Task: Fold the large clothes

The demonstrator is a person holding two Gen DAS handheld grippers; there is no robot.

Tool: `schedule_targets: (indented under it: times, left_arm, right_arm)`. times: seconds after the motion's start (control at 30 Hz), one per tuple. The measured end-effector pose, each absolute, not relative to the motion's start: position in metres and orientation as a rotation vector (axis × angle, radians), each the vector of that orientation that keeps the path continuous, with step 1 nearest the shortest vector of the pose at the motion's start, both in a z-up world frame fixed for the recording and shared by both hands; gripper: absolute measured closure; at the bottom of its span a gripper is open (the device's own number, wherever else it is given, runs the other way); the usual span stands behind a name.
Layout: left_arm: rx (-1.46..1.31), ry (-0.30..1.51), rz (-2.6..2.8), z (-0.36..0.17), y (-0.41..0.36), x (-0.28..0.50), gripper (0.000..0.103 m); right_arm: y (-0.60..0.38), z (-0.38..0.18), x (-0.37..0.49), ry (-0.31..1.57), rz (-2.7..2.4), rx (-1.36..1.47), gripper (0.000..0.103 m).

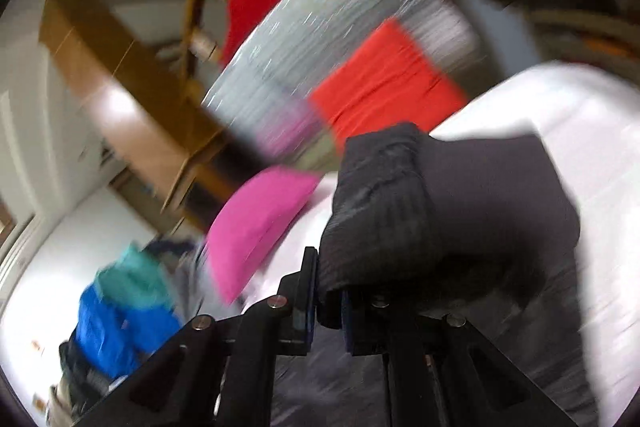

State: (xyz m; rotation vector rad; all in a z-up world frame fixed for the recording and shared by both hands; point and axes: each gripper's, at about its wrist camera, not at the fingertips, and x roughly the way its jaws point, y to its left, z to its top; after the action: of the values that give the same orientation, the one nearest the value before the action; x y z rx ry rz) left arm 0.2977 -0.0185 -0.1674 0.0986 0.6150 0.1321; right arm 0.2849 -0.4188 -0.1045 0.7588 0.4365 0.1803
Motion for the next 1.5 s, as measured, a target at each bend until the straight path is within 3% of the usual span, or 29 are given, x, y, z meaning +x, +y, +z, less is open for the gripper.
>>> schedule_targets:
  times: [0.1, 0.17, 0.2, 0.23, 0.43, 0.7, 1.1, 1.17, 1.2, 1.23, 1.27, 1.3, 1.37, 1.5]
  left_arm:
    - [0.054, 0.624, 0.154, -0.164, 0.004, 0.296, 0.0]
    - [0.019, 0.631, 0.159, -0.163, 0.009, 0.299, 0.0]
    - [0.003, 0.629, 0.162, -0.161, 0.015, 0.299, 0.0]
    - [-0.004, 0.625, 0.165, -0.159, 0.018, 0.299, 0.0]
    - [-0.044, 0.657, 0.098, -0.164, 0.012, 0.301, 0.0]
    - [-0.046, 0.713, -0.186, -0.175, -0.061, 0.305, 0.0]
    - [0.178, 0.828, -0.296, -0.214, -0.183, 0.335, 0.0]
    - [0.226, 0.872, -0.3, -0.226, -0.197, 0.343, 0.0]
    - [0.248, 0.894, -0.298, -0.232, -0.201, 0.347, 0.0]
    - [0.264, 0.91, -0.295, -0.238, -0.204, 0.349, 0.0]
    - [0.273, 0.919, -0.29, -0.243, -0.205, 0.35, 0.005]
    - [0.28, 0.922, -0.287, -0.245, -0.205, 0.35, 0.02]
    - [0.257, 0.933, -0.31, -0.244, -0.2, 0.352, 0.041]
    - [0.184, 0.952, -0.305, -0.237, -0.177, 0.354, 0.06]
  right_arm:
    - [-0.364, -0.131, 0.311, 0.576, 0.28, 0.817, 0.086]
    - [-0.336, -0.153, 0.327, 0.721, 0.324, 0.85, 0.063]
    - [-0.326, -0.166, 0.331, 0.789, 0.339, 0.877, 0.038]
    - [-0.317, -0.177, 0.328, 0.829, 0.355, 0.902, 0.029]
    - [-0.311, -0.181, 0.284, 0.883, 0.447, 0.826, 0.029]
    - [-0.454, -0.174, 0.22, 0.607, 0.014, 0.844, 0.028]
    - [-0.508, -0.24, 0.274, 0.707, -0.135, 0.903, 0.033]
    - [-0.513, -0.252, 0.28, 0.74, -0.122, 0.93, 0.047]
    - [-0.511, -0.258, 0.287, 0.78, -0.1, 0.942, 0.061]
    - [-0.509, -0.26, 0.291, 0.81, -0.098, 0.932, 0.064]
    - [-0.508, -0.26, 0.29, 0.811, -0.115, 0.903, 0.065]
    - [-0.508, -0.259, 0.288, 0.804, -0.121, 0.878, 0.071]
    - [-0.501, -0.247, 0.285, 0.774, -0.141, 0.836, 0.081]
    - [-0.492, -0.224, 0.272, 0.683, -0.158, 0.768, 0.084]
